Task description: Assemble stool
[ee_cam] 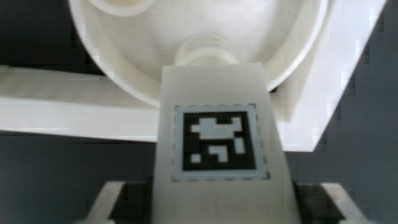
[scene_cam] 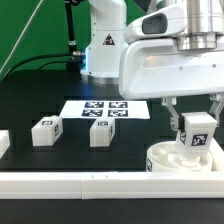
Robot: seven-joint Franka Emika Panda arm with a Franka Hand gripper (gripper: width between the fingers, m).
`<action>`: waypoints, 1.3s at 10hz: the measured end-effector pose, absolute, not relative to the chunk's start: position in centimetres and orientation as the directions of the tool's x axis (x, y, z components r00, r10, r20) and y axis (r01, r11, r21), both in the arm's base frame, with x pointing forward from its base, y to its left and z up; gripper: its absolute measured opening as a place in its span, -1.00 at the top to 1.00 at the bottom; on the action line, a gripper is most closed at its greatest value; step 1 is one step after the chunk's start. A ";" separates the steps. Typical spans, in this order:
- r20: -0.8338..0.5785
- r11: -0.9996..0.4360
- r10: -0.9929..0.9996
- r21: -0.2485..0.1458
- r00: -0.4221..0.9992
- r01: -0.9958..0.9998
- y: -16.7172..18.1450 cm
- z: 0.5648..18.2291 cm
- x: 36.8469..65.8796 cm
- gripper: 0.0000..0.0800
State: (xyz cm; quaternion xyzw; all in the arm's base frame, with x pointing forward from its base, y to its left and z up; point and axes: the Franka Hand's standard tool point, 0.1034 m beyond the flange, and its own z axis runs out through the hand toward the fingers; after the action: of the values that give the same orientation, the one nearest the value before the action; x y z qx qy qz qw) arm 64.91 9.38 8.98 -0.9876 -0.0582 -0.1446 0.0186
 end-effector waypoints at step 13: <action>0.310 -0.992 0.113 -0.019 0.944 0.124 9.5 8.4 65.2 -0.57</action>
Offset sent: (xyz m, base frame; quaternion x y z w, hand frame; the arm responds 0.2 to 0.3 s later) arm 0.0000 -0.0028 -0.0158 0.0056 0.0074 0.0062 0.9999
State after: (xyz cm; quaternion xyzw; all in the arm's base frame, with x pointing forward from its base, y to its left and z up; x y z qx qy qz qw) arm 65.17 9.45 8.40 -0.9857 -0.0601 -0.1561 0.0192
